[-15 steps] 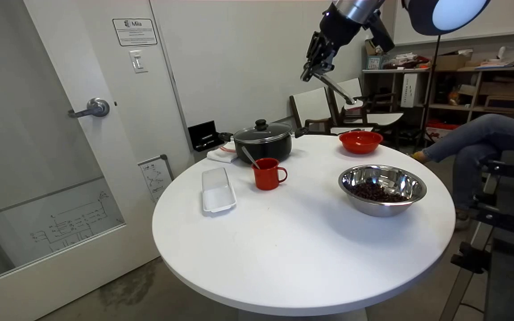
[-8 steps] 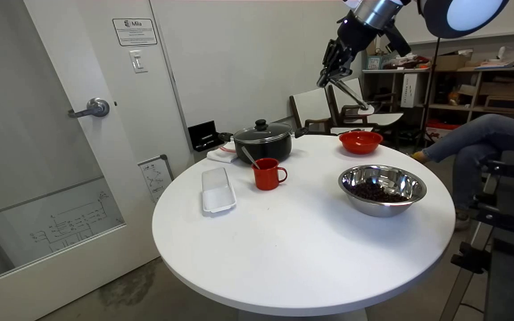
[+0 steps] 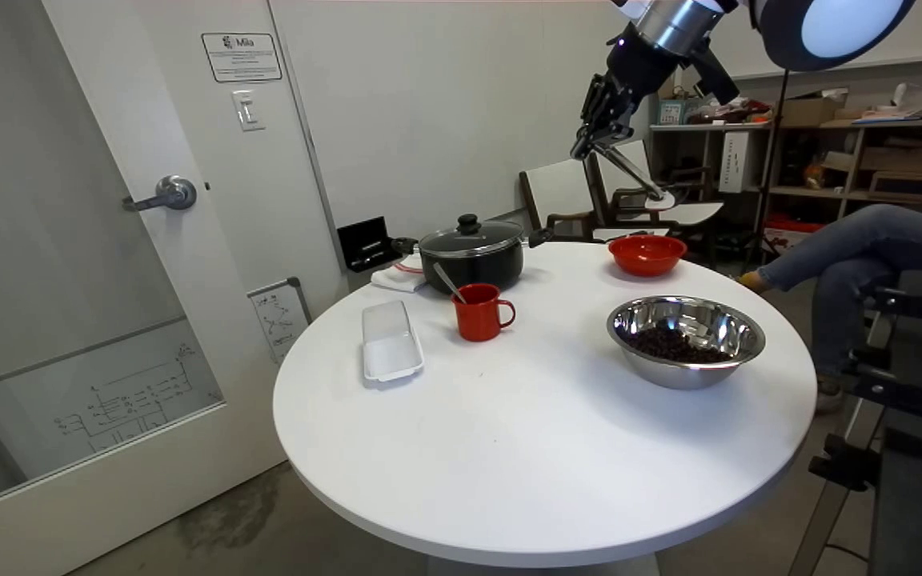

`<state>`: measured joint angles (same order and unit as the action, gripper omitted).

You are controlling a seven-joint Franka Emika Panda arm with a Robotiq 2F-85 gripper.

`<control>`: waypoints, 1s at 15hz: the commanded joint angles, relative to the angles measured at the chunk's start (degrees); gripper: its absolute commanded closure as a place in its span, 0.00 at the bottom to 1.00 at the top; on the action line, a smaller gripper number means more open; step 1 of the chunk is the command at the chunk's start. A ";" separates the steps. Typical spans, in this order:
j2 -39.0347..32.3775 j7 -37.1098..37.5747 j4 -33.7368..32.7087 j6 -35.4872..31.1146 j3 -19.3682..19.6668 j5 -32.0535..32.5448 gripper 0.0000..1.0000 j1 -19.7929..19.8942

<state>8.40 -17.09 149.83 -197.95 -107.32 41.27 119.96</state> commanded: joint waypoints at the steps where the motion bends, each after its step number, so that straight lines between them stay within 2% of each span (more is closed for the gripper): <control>1: 0.00 0.00 0.00 0.00 0.00 0.00 0.97 0.00; 7: -2.05 0.76 -0.07 0.97 -2.29 1.33 0.99 2.60; 15: -4.85 1.80 -0.13 0.10 -8.56 5.59 0.99 10.83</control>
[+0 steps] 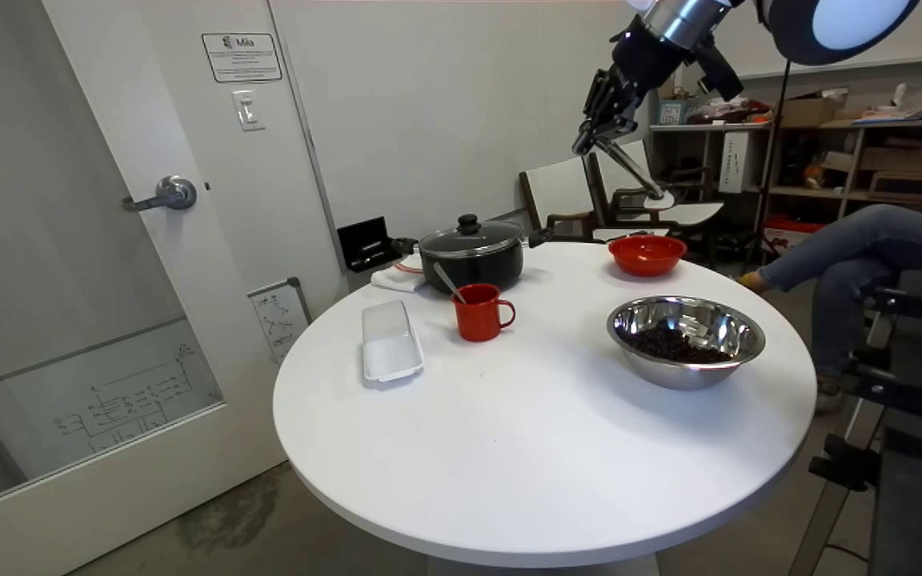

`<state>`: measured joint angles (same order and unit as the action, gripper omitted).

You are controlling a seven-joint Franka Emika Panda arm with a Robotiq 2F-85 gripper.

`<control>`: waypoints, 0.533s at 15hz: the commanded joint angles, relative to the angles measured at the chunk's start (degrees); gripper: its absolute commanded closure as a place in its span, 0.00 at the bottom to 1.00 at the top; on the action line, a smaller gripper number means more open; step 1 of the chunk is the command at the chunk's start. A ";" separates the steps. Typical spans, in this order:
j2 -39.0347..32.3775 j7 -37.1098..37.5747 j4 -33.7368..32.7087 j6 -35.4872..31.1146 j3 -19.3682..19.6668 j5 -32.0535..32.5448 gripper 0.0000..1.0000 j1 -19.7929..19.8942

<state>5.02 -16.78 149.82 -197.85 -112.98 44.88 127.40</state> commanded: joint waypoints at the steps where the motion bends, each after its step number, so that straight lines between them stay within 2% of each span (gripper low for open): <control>1: -1.97 0.93 -0.64 0.00 -3.62 1.83 0.99 4.03; 8: -0.36 1.55 -3.50 0.00 -9.25 0.67 0.99 9.99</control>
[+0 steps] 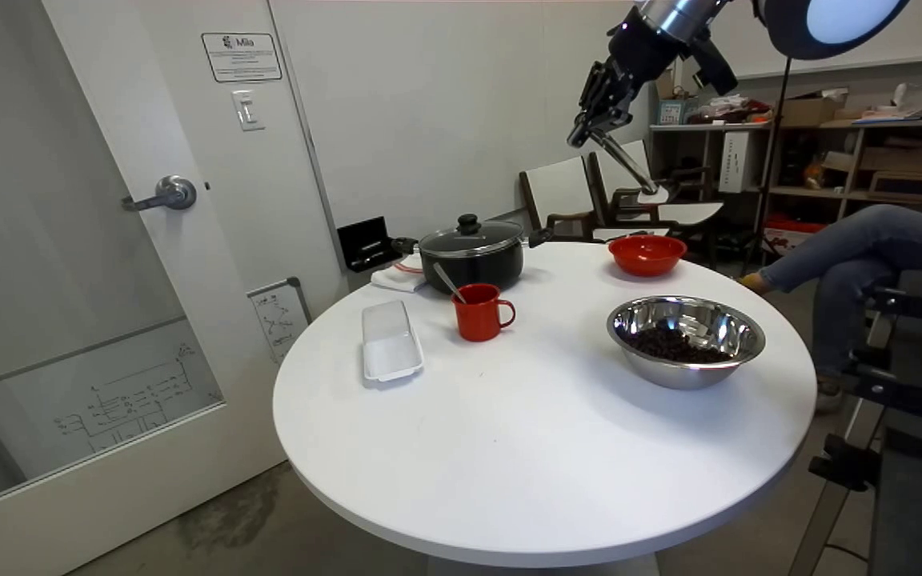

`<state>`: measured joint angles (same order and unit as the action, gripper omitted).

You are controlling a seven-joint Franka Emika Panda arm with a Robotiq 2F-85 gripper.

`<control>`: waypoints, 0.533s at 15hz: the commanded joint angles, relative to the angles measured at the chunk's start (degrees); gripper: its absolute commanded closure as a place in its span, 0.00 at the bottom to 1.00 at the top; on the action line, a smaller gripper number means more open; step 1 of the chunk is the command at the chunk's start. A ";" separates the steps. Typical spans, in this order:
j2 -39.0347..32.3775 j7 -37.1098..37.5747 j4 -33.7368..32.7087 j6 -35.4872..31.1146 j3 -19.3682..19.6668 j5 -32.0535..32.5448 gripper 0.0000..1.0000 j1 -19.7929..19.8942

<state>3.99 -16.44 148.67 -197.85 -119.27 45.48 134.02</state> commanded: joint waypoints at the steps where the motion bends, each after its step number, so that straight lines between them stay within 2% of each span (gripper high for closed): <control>1: 0.87 1.57 -3.01 0.00 -3.95 0.25 0.99 4.52; 4: 1.64 3.78 -4.26 0.00 -7.72 1.12 0.99 8.35; 8: 4.81 8.45 -5.41 -0.25 -14.64 2.59 0.99 14.95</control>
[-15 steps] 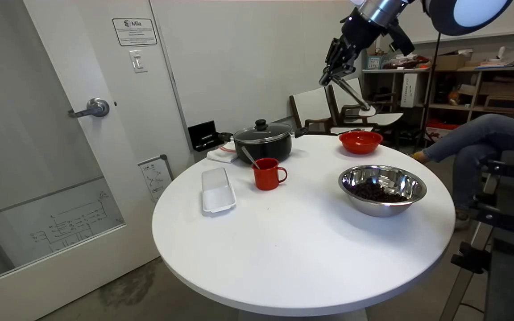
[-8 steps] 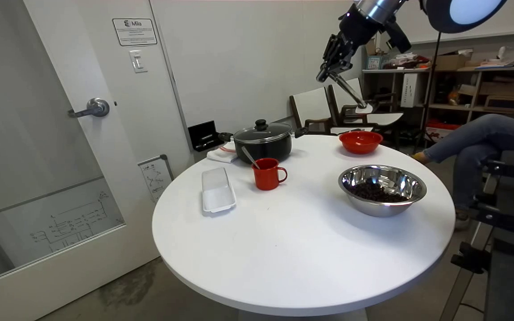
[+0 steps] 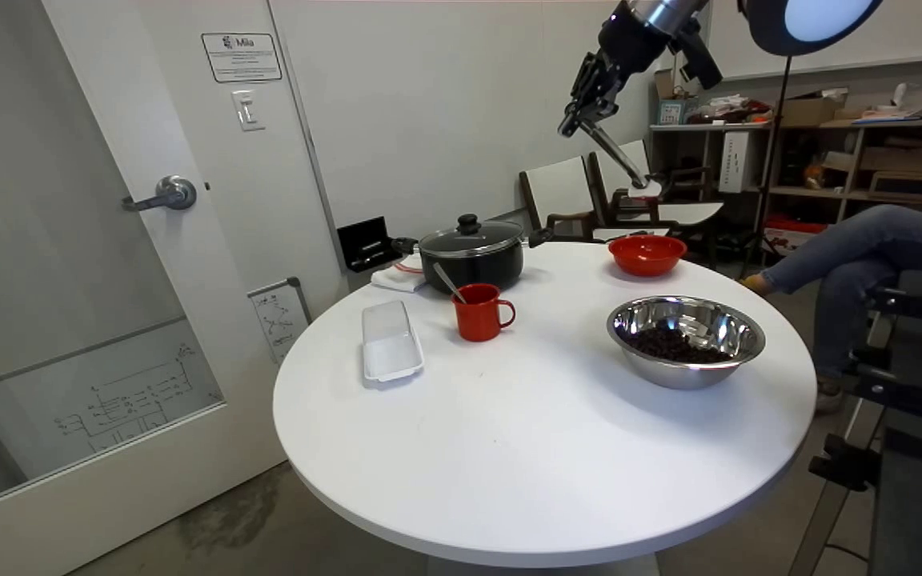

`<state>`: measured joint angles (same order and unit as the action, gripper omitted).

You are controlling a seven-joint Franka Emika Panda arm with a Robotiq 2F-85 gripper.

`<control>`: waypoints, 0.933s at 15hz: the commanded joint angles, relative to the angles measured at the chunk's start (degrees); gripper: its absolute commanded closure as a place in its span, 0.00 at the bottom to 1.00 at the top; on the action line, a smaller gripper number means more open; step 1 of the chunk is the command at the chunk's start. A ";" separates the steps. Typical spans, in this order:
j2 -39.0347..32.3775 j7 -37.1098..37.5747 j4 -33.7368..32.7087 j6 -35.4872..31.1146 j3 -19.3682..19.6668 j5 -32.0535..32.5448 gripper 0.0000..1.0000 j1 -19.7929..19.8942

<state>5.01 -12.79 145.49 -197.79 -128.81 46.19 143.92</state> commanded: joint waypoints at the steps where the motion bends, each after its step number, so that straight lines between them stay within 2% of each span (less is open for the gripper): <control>1: 4.77 5.89 -2.85 -0.36 -7.21 2.11 0.99 7.19; 2: 5.76 7.15 -3.64 -0.36 -9.73 2.29 0.99 9.79; 3: 7.12 8.62 -4.08 -0.35 -5.94 1.94 0.99 5.44; 4: 7.95 9.78 -4.77 -0.35 -6.77 2.06 0.99 6.20; 14: 17.00 17.57 -10.86 -0.33 -5.36 1.85 0.99 5.57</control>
<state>17.81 1.29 137.94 -197.79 -135.09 47.04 149.50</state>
